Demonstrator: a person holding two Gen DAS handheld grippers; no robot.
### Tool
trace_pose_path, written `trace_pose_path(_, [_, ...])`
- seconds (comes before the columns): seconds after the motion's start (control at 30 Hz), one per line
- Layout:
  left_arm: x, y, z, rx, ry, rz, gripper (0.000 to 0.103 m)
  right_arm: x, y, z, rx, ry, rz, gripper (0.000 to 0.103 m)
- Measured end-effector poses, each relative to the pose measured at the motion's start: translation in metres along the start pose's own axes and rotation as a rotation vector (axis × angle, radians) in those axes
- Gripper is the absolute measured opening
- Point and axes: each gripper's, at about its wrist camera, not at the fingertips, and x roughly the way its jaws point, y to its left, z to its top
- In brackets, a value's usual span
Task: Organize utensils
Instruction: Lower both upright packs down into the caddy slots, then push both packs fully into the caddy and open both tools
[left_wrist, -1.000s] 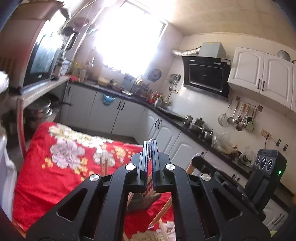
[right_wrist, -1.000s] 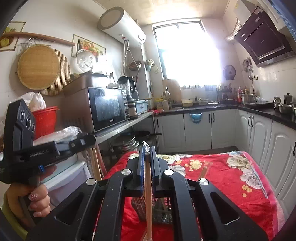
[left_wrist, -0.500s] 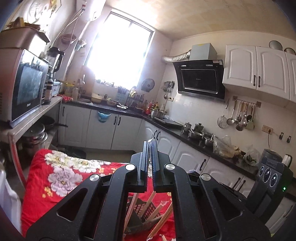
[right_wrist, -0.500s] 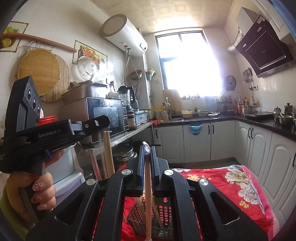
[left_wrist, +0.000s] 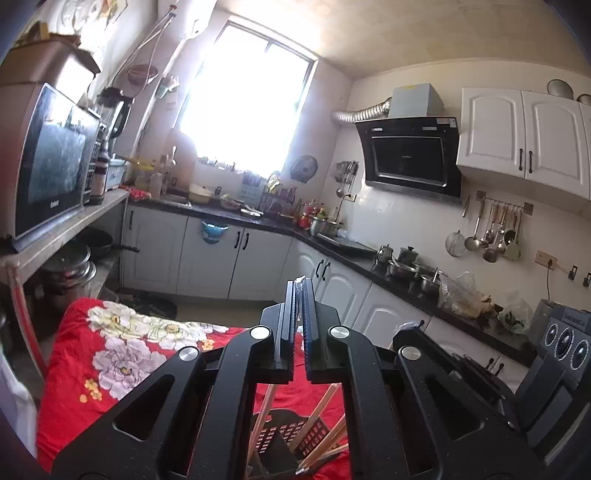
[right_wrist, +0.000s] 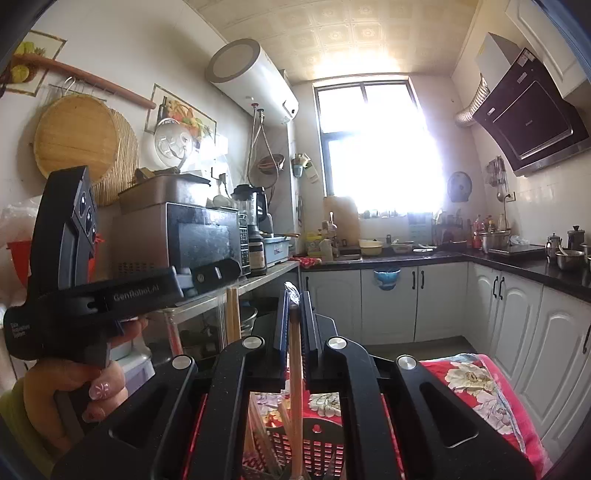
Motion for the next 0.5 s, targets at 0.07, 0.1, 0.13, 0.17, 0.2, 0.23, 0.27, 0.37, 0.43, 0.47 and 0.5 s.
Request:
trace_pose_path(0.07, [0.005,0.005,-0.004,-0.006,0.006,0.004,0.001,0.004,-0.001,-0.003,-0.004,0.004,-0.009,0.006])
trace_pose_path(0.1, [0.007,0.007,-0.006,-0.013,0.009,0.007,0.001,0.006,-0.003,-0.005,-0.006,0.006,-0.011,0.006])
trace_pose_path(0.13, [0.009,0.010,-0.008,-0.020,0.011,0.007,0.001,0.009,-0.004,-0.006,-0.007,0.008,-0.015,0.006])
trace_pose_path(0.17, [0.012,0.014,-0.011,-0.030,0.016,0.008,0.001,0.011,-0.005,-0.007,-0.006,0.010,-0.017,0.006])
trace_pose_path(0.2, [0.014,0.017,-0.013,-0.038,0.020,0.008,0.001,0.014,-0.006,-0.009,-0.003,0.012,-0.018,0.006])
trace_pose_path(0.23, [0.016,0.020,-0.015,-0.045,0.023,0.008,0.001,0.015,-0.007,-0.011,-0.002,0.013,-0.017,0.006])
trace_pose_path(0.27, [0.018,0.024,-0.018,-0.050,0.028,0.012,0.001,0.018,-0.008,-0.013,-0.001,0.013,-0.017,0.006])
trace_pose_path(0.37, [0.025,0.030,-0.026,-0.061,0.042,0.019,0.001,0.024,-0.010,-0.020,0.002,0.018,-0.014,0.006])
trace_pose_path(0.43, [0.027,0.034,-0.031,-0.066,0.050,0.023,0.001,0.029,-0.010,-0.024,0.005,0.022,-0.012,0.006])
trace_pose_path(0.47, [0.030,0.036,-0.034,-0.069,0.057,0.026,0.001,0.032,-0.010,-0.027,0.007,0.026,-0.013,0.006])
trace_pose_path(0.5, [0.031,0.038,-0.037,-0.071,0.064,0.029,0.001,0.034,-0.011,-0.029,0.007,0.030,-0.018,0.006])
